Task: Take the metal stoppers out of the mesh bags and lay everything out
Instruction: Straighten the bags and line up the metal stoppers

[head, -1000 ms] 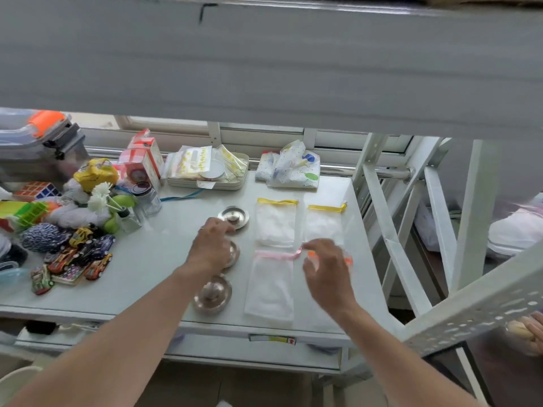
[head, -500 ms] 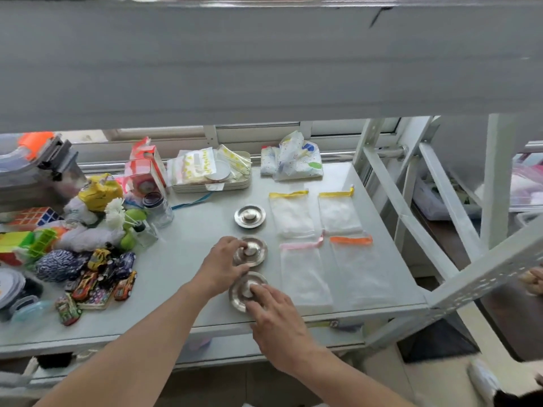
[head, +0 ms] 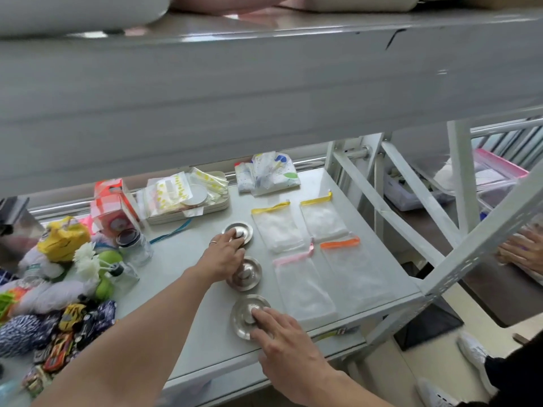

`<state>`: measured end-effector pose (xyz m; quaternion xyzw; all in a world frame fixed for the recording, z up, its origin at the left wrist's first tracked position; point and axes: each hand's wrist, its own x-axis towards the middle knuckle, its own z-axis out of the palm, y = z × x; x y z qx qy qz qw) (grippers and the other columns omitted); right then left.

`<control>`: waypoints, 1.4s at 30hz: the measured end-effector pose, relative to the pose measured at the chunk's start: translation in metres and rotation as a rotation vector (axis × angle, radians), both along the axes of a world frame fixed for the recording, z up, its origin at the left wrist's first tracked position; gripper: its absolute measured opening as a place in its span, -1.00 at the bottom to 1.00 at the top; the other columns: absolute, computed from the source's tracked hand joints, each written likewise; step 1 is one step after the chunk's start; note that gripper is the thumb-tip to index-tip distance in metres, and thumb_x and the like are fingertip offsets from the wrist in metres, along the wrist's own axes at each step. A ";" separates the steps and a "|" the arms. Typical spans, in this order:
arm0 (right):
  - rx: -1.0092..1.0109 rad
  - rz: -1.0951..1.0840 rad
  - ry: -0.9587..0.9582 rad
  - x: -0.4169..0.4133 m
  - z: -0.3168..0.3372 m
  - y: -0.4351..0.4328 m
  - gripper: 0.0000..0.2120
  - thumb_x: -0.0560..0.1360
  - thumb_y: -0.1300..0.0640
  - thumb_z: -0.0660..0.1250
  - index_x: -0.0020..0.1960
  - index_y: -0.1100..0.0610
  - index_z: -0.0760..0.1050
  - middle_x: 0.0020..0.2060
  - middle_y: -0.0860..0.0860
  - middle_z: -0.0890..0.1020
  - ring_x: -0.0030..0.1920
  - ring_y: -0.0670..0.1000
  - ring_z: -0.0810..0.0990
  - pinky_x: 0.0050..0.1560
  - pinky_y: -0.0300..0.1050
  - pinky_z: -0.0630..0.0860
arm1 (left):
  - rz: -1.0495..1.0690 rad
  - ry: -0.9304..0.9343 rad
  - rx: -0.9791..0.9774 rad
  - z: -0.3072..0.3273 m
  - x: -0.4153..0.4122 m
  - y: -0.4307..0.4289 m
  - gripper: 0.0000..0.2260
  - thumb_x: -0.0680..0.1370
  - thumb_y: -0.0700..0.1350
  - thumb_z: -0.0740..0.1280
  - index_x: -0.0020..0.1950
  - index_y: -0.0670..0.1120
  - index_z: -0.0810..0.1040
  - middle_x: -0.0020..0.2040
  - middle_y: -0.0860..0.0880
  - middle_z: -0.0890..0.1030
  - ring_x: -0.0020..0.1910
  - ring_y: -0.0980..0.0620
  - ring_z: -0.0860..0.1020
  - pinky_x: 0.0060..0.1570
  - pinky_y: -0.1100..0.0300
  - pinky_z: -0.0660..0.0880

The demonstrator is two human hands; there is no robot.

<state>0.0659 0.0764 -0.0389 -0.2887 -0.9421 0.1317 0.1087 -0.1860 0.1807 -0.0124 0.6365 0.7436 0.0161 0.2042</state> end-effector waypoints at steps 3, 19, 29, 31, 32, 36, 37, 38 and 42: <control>0.015 -0.021 0.000 -0.002 -0.002 -0.001 -0.63 0.28 0.08 0.23 0.04 0.00 0.62 0.29 0.00 0.62 0.26 0.03 0.61 0.19 -0.13 0.58 | -0.006 0.016 -0.015 -0.005 -0.006 0.010 -0.24 0.43 0.23 -0.27 0.35 -0.06 0.48 0.64 -0.05 0.19 0.62 -0.12 0.03 0.53 -0.10 0.01; 0.004 -0.084 -0.084 0.004 -0.001 -0.004 -0.53 0.20 0.03 0.42 0.12 0.01 0.61 0.30 0.03 0.62 0.28 0.06 0.60 0.21 -0.05 0.59 | -0.127 -0.138 0.168 -0.012 0.022 -0.069 -0.43 0.55 0.12 0.30 0.56 0.01 0.37 0.59 -0.01 0.30 0.55 -0.07 0.26 0.52 0.14 0.14; 0.032 -0.100 -0.099 -0.001 0.003 0.002 -0.59 0.25 0.08 0.35 0.10 0.08 0.59 0.34 0.09 0.58 0.33 0.12 0.56 0.28 0.01 0.55 | -0.100 -0.127 0.206 -0.024 0.022 -0.045 -0.42 0.60 0.12 0.26 0.61 0.02 0.26 0.63 0.01 0.23 0.62 -0.06 0.12 0.56 0.06 0.10; 0.037 -0.102 -0.104 -0.002 0.004 0.004 -0.57 0.26 0.08 0.36 0.12 0.09 0.59 0.35 0.10 0.57 0.35 0.13 0.54 0.30 0.02 0.53 | -0.084 -0.131 0.200 -0.023 0.023 -0.043 -0.41 0.60 0.12 0.27 0.61 0.03 0.25 0.64 0.01 0.22 0.63 -0.05 0.10 0.57 0.07 0.08; 0.040 -0.100 -0.108 -0.002 0.005 0.004 -0.57 0.27 0.07 0.36 0.13 0.09 0.58 0.36 0.10 0.56 0.36 0.13 0.54 0.30 0.02 0.53 | -0.078 -0.138 0.198 -0.023 0.023 -0.043 -0.41 0.60 0.12 0.28 0.61 0.04 0.24 0.64 0.01 0.21 0.63 -0.05 0.09 0.57 0.06 0.07; 0.027 -0.084 -0.109 0.000 0.006 -0.002 -0.56 0.29 0.00 0.36 0.15 0.06 0.56 0.38 0.08 0.55 0.37 0.10 0.53 0.32 0.00 0.52 | -0.060 -0.201 0.240 -0.025 0.022 -0.048 -0.41 0.57 0.07 0.33 0.58 0.03 0.31 0.61 -0.01 0.27 0.60 -0.05 0.18 0.56 0.04 0.13; 0.021 -0.082 -0.107 0.000 0.006 -0.003 -0.56 0.29 0.00 0.36 0.15 0.05 0.56 0.38 0.08 0.55 0.37 0.09 0.53 0.32 0.00 0.52 | -0.065 -0.201 0.247 -0.026 0.022 -0.049 -0.42 0.56 0.06 0.33 0.57 0.01 0.32 0.60 -0.01 0.29 0.59 -0.05 0.20 0.55 0.03 0.15; 0.018 -0.080 -0.101 0.000 0.006 -0.004 -0.57 0.29 0.00 0.36 0.15 0.05 0.56 0.38 0.07 0.55 0.36 0.09 0.54 0.31 -0.01 0.53 | -0.069 -0.199 0.253 -0.028 0.021 -0.050 -0.43 0.56 0.05 0.33 0.56 0.00 0.33 0.59 0.00 0.30 0.58 -0.05 0.21 0.55 0.02 0.16; 0.046 -0.069 -0.086 -0.001 0.007 -0.001 -0.59 0.30 0.00 0.36 0.13 0.08 0.57 0.36 0.09 0.56 0.35 0.09 0.54 0.33 -0.02 0.52 | -0.061 -0.196 0.260 -0.029 0.021 -0.048 -0.44 0.56 0.04 0.32 0.56 -0.02 0.35 0.58 -0.02 0.31 0.57 -0.06 0.23 0.54 0.05 0.16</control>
